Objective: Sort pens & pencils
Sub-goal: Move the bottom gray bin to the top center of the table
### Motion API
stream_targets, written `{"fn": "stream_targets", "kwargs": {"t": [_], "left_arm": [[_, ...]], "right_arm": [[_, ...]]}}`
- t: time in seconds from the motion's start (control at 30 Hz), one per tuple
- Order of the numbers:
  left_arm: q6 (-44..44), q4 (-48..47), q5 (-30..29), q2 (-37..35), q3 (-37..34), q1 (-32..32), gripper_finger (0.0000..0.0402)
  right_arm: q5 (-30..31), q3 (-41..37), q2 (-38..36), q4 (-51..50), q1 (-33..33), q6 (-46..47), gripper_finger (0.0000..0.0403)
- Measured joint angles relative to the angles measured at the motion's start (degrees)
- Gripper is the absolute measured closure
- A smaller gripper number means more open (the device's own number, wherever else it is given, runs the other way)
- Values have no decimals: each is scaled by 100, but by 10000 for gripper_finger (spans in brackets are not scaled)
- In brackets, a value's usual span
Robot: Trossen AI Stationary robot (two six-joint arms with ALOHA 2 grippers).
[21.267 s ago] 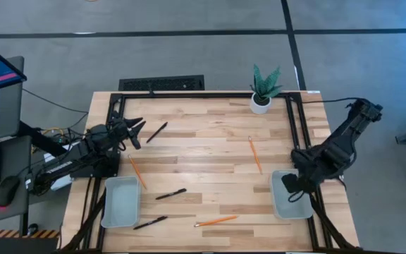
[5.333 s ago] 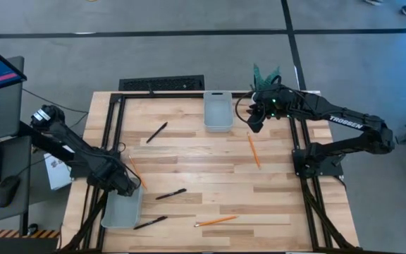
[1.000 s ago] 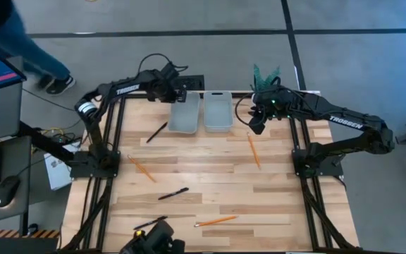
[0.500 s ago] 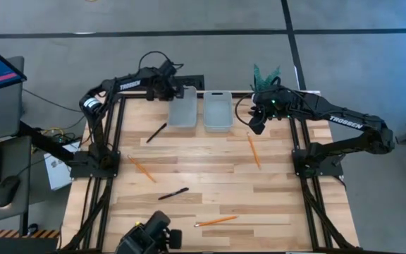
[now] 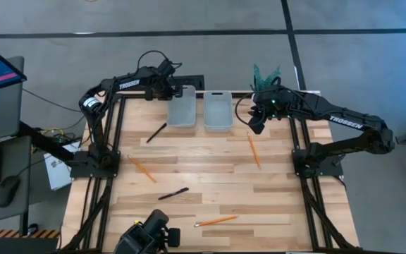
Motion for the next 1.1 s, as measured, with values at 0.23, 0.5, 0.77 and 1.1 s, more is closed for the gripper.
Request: {"fn": "stream_targets", "kwargs": {"t": [0.23, 0.5, 0.77, 1.1], "left_arm": [[44, -238, 1, 2, 0, -2, 397], [-53, -380, 112, 326, -1, -4, 397], [-148, -42, 91, 416, 9, -140, 397], [-70, 55, 153, 415, 20, -129, 397]], "right_arm": [[1, 0, 2, 0, 0, 2, 280], [2, 0, 2, 0, 11, 4, 280], [2, 0, 1, -3, 11, 5, 280], [1, 0, 0, -2, 11, 5, 280]]}}
